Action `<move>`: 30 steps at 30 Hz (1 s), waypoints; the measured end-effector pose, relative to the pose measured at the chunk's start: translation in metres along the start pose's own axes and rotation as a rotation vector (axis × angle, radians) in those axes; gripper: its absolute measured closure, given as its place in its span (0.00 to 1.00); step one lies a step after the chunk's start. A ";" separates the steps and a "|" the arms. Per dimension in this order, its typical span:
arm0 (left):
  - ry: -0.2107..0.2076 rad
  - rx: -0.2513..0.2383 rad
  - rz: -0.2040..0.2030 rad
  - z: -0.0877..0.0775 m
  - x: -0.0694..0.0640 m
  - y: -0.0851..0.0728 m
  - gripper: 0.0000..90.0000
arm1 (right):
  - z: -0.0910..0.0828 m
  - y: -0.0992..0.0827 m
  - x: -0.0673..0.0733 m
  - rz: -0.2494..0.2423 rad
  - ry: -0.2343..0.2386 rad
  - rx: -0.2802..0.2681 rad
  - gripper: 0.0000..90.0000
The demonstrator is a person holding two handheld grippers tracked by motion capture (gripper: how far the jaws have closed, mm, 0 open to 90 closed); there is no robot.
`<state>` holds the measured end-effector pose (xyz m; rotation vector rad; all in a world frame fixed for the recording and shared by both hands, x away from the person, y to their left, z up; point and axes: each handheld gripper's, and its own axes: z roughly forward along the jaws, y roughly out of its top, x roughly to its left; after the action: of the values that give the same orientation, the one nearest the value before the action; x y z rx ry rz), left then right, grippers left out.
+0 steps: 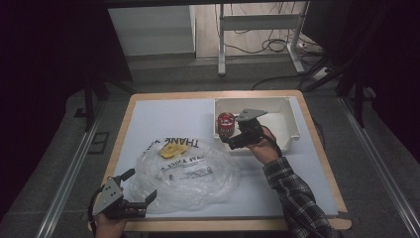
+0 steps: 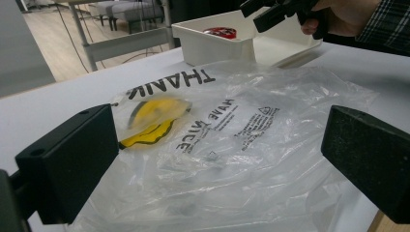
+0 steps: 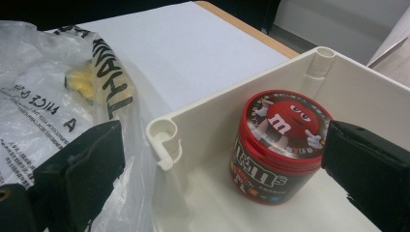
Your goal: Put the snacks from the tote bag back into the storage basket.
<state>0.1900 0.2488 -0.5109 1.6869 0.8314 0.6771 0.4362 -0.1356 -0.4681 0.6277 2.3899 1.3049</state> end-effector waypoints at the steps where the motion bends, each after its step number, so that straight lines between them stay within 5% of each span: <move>1: 0.000 -0.001 0.000 0.000 0.000 0.000 0.00 | 0.000 0.000 0.000 0.000 0.001 0.000 0.02; 30: 0.001 0.000 0.004 -0.001 -0.001 0.000 0.00 | -0.015 -0.006 0.010 -0.004 0.027 -0.018 0.01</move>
<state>0.1891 0.2486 -0.5105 1.6886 0.8295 0.6809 0.4190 -0.1438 -0.4663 0.6039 2.3968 1.3404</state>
